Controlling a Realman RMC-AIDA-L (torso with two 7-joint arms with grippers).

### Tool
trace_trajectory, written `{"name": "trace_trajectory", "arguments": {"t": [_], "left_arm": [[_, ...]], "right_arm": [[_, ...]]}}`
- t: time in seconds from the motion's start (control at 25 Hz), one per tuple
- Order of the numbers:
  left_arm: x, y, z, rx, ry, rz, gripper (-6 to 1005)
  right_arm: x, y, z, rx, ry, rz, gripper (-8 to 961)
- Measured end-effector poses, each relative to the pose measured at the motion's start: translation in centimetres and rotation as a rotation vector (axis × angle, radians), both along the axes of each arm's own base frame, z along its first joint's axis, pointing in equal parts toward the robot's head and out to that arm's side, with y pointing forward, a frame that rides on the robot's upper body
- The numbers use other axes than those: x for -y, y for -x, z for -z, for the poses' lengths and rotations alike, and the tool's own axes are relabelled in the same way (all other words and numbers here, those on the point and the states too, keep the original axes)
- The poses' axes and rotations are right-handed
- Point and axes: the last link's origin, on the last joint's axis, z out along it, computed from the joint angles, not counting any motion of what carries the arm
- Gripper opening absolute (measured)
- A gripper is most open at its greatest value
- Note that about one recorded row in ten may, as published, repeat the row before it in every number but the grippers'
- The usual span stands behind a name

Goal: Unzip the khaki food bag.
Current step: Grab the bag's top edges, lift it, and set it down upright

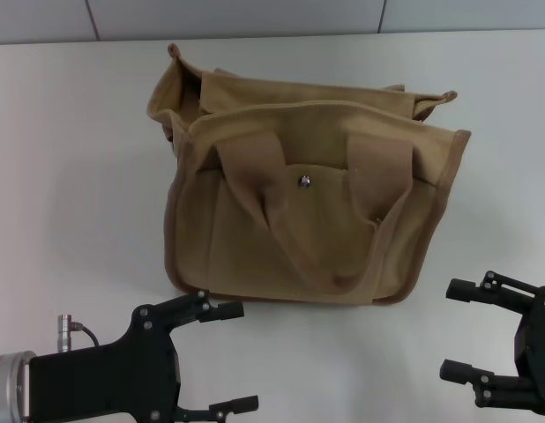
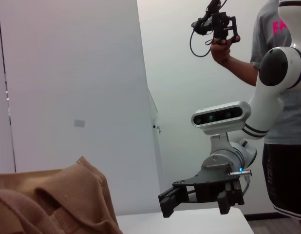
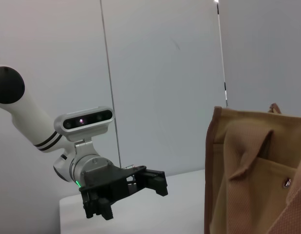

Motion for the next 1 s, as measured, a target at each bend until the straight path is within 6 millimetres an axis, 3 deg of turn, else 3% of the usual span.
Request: {"name": "trace_trajectory", "arguments": {"t": [0.48, 0.84, 1.0], "left_arm": [[-0.2, 0.0, -0.1, 0.014, -0.027, -0.014, 802], [-1.0, 2.1, -3.4, 0.176, -0.339, -0.288, 779], [-1.5, 2.4, -3.5, 0.206, -0.4, -0.358, 769]], "right_arm": [[0.0, -0.1, 0.2, 0.004, -0.004, 0.012, 825], [0.0, -0.4, -0.3, -0.021, -0.07, 0.045, 813], [0.1, -0.4, -0.3, -0.023, -0.071, 0.047, 808]]}}
